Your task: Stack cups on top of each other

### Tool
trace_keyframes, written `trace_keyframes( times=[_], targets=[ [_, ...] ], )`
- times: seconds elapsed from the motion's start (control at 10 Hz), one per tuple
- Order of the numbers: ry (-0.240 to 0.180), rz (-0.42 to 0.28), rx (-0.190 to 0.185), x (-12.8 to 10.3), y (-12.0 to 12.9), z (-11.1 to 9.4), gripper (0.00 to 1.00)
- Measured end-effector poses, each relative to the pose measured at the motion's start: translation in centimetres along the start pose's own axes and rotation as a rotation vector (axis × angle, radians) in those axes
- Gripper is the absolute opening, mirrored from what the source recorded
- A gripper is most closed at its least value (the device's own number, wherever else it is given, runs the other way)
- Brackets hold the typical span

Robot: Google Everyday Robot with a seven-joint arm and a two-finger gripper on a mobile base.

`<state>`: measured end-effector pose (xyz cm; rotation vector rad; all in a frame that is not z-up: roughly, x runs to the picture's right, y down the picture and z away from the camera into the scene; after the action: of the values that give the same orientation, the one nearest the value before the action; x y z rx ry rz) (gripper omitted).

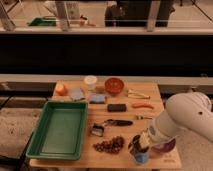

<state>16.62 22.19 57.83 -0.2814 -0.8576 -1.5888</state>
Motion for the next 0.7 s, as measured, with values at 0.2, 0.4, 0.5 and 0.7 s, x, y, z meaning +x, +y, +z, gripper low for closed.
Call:
trace_keyframes(
  times=[0.2, 0.4, 0.5, 0.7],
  targets=[
    [-0.011, 0.023, -0.012, -0.29, 0.80, 0.48, 0.04],
    [-0.015, 0.022, -0.014, -0.22, 0.72, 0.53, 0.04],
    [-0.016, 0.024, -0.015, -0.29, 0.77, 0.51, 0.04],
    [-0.016, 0.024, -0.015, -0.29, 0.76, 0.52, 0.04]
  ],
)
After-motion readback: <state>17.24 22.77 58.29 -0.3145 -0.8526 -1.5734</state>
